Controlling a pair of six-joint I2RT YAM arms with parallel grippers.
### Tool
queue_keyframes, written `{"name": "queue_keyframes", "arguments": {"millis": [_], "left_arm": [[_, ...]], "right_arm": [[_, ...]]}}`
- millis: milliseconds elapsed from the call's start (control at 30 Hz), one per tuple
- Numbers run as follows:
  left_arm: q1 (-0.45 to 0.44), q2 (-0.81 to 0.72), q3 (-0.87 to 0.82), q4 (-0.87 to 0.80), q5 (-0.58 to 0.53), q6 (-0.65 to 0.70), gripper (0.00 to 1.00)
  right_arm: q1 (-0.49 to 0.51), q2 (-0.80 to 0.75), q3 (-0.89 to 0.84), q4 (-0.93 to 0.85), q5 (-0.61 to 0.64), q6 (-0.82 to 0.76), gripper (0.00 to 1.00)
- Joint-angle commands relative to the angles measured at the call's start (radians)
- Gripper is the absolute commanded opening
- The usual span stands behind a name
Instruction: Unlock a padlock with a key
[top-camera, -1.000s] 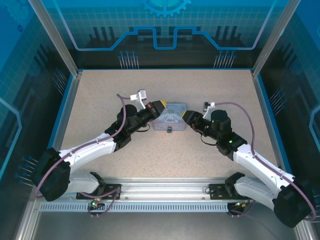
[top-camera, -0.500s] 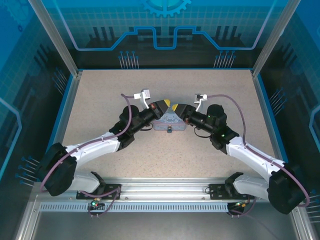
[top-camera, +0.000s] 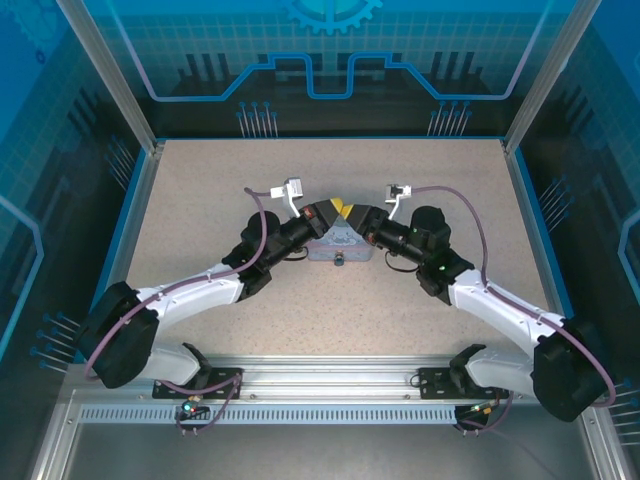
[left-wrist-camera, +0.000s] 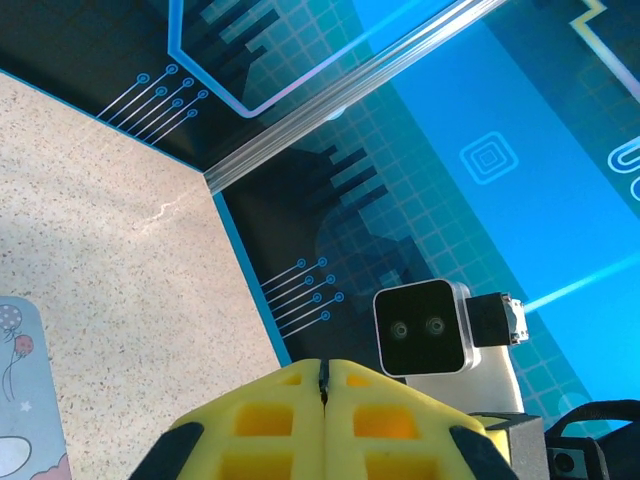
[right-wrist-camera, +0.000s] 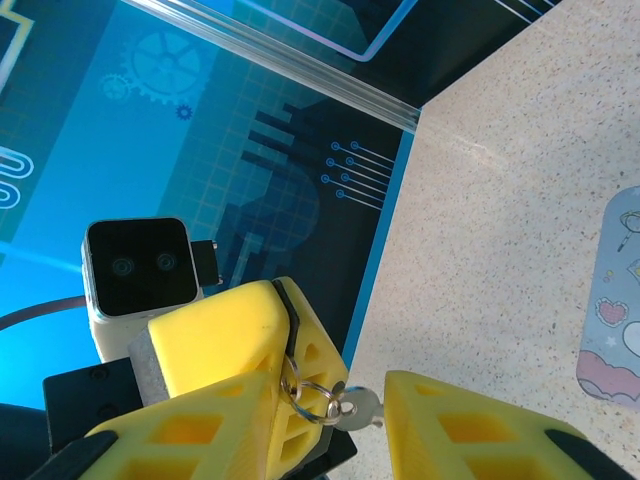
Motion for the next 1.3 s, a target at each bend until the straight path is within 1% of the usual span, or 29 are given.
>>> {"name": "queue_keyframes", "arguments": {"millis": [0,267,367,467,533,600,633,667,767,833,900,1033,1267], "left_arm": [[-0.011,0.011,0.035,0.057,-0.011,-0.011,0.0],[-0.019,0.025,0.038,0.069,-0.012,-0.022,0.0],[-0.022,0.032,0.039,0.072,-0.016,-0.024,0.0],[-0.023,0.038,0.042,0.07,-0.019,-0.026,0.0],[-0.026,0.04,0.044,0.064,-0.023,-0.028,0.0],[-0.025,0.039,0.042,0.058,-0.035,-0.031,0.0],[-0.024,0.037,0.041,0.057,-0.041,-0.031,0.02],[-0.024,0.035,0.04,0.053,-0.047,-0.03,0.06],[-0.024,0.027,0.045,0.029,-0.06,-0.026,0.21],[-0.022,0.021,0.046,0.017,-0.066,-0.025,0.33],[-0.019,0.017,0.05,0.004,-0.067,-0.022,0.39],[-0.01,0.013,0.052,-0.011,-0.068,-0.023,0.41],[0.014,0.008,0.044,-0.016,-0.069,-0.037,0.41]], "right_arm": [[0.012,0.011,0.033,0.039,-0.001,0.006,0.34],[0.012,0.025,0.04,0.052,-0.004,0.009,0.29],[0.012,0.029,0.042,0.059,-0.008,0.011,0.25],[0.009,0.028,0.041,0.067,-0.015,0.015,0.13],[0.005,0.028,0.039,0.071,-0.021,0.02,0.02],[0.001,0.024,0.037,0.069,-0.023,0.021,0.0],[0.0,0.023,0.035,0.065,-0.023,0.021,0.0],[-0.002,0.019,0.033,0.061,-0.023,0.02,0.0],[-0.008,0.012,0.026,0.05,-0.026,0.018,0.0],[-0.013,0.007,0.022,0.042,-0.027,0.019,0.0],[-0.017,0.004,0.02,0.037,-0.032,0.018,0.0],[-0.023,-0.001,0.019,0.024,-0.041,0.018,0.0],[-0.027,-0.008,0.013,0.009,-0.057,0.021,0.0]]}}
